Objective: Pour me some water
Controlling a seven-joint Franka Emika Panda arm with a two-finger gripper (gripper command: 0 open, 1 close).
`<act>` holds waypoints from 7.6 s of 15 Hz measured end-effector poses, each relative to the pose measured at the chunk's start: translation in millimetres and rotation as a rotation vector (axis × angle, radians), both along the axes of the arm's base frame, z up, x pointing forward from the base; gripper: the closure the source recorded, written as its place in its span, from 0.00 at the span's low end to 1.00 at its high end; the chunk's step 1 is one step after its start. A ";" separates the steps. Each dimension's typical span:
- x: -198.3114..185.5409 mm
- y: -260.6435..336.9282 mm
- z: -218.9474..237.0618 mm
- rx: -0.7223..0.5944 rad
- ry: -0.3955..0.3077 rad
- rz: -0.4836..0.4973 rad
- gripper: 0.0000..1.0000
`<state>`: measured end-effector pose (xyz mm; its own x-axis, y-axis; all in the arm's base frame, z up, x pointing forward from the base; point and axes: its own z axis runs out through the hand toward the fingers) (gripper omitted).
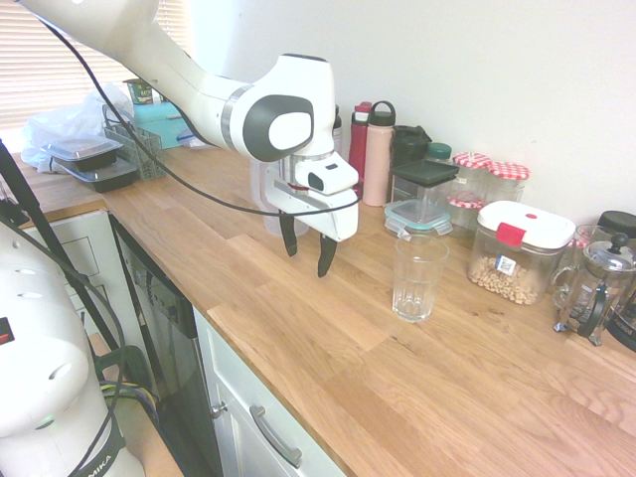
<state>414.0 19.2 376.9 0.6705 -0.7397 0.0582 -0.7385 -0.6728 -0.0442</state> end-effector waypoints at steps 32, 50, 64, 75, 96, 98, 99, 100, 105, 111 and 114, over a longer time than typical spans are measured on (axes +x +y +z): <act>-39.4 194.3 54.2 0.005 -0.588 0.174 1.00; -24.6 181.7 74.8 0.067 -0.587 0.094 1.00; -194.8 -13.3 180.7 0.050 -0.301 0.162 1.00; -232.0 -284.4 191.0 0.061 -0.247 0.230 1.00; -2.9 -201.7 173.4 -0.445 0.393 0.645 1.00; 1.2 -196.6 170.6 -0.463 0.408 0.648 1.00; 4.1 -193.3 167.7 -0.471 0.419 0.650 1.00; 6.9 -190.3 164.4 -0.475 0.428 0.653 1.00; 4.2 -194.8 168.7 -0.475 0.421 0.638 1.00; -63.9 -263.4 219.0 -0.223 0.142 0.630 1.00; -94.6 -308.9 199.4 -0.067 0.005 0.662 1.00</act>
